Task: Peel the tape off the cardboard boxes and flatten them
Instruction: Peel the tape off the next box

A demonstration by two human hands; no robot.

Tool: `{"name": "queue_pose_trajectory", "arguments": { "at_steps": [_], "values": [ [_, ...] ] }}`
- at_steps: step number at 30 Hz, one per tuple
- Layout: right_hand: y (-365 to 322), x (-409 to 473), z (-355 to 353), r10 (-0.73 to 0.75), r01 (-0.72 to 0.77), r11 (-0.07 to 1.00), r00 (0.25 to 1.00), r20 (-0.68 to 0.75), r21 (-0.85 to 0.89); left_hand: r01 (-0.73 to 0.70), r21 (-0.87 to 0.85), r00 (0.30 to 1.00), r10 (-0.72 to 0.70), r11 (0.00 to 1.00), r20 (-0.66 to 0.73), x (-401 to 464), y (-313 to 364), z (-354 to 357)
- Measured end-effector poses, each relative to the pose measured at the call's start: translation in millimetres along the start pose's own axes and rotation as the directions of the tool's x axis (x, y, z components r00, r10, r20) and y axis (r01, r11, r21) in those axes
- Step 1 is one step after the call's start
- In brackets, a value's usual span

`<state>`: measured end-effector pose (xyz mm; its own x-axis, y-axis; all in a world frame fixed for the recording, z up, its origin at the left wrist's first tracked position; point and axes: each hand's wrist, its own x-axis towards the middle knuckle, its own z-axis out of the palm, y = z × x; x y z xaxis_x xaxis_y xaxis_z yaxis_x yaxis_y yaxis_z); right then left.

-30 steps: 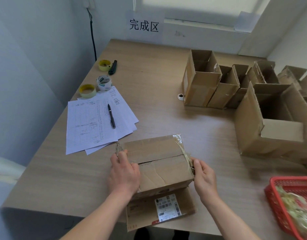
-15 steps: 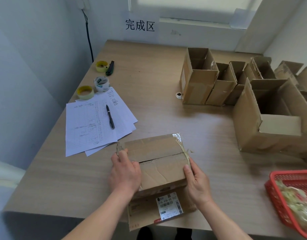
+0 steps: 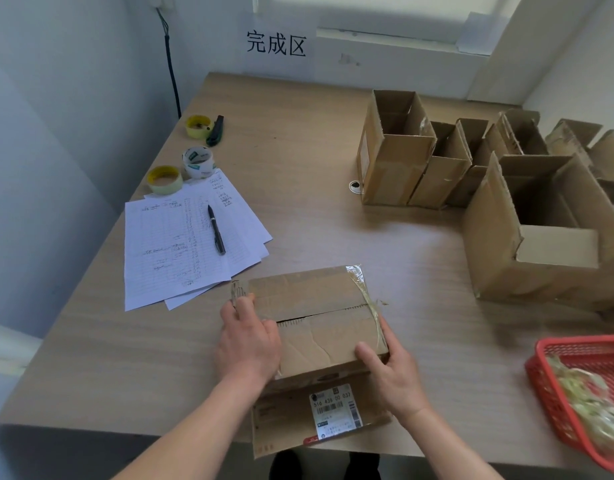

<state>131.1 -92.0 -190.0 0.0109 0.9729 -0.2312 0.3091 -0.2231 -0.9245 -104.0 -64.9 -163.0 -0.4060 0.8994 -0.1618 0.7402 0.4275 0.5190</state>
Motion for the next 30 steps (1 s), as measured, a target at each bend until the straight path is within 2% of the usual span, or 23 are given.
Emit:
{"name": "queue_pose_trajectory", "arguments": {
  "at_steps": [3,9,12,15,17,19,21,24,28,30],
  "values": [
    [3,0,-2,-0.035,0.034,0.998,0.999,-0.016,-0.061,-0.003,0.003,1.000,0.002,1.000,0.005,-1,1,-1],
    [0,0,-4,-0.036,0.034,0.997,0.999,-0.022,-0.069,0.005,0.014,1.000,-0.005,1.000,0.027,-2,4,-5],
    [-7,4,-19,-0.031,0.047,0.987,0.994,0.105,-0.155,0.010,0.005,1.000,-0.010,1.000,0.024,-1,4,-5],
    [-18,11,-38,0.075,-0.020,0.977,0.964,0.255,-0.210,0.019,-0.001,1.000,-0.019,1.000,0.020,0,2,-4],
    [-26,12,-44,0.117,-0.066,0.979,0.957,0.267,-0.193,0.004,0.000,1.000,-0.004,1.000,0.020,-1,2,-4],
    [-32,15,-38,0.100,-0.064,0.980,0.977,0.188,-0.188,-0.005,0.004,1.000,0.005,1.000,0.018,0,1,-3],
    [-29,21,-26,0.054,-0.043,0.971,0.998,0.038,-0.237,-0.002,0.005,1.000,0.002,1.000,0.014,0,1,-3],
    [-20,25,-12,0.005,-0.057,0.947,0.987,-0.162,-0.317,-0.001,0.003,1.000,0.001,1.000,0.020,0,2,-2],
    [-9,27,-8,-0.079,-0.008,0.946,0.964,-0.254,-0.323,0.001,0.000,1.000,-0.001,1.000,0.019,0,3,-3],
    [-11,27,-7,-0.080,-0.035,0.948,0.936,-0.342,-0.317,0.006,-0.002,1.000,-0.006,1.000,0.018,0,3,-3]
  ]
}}
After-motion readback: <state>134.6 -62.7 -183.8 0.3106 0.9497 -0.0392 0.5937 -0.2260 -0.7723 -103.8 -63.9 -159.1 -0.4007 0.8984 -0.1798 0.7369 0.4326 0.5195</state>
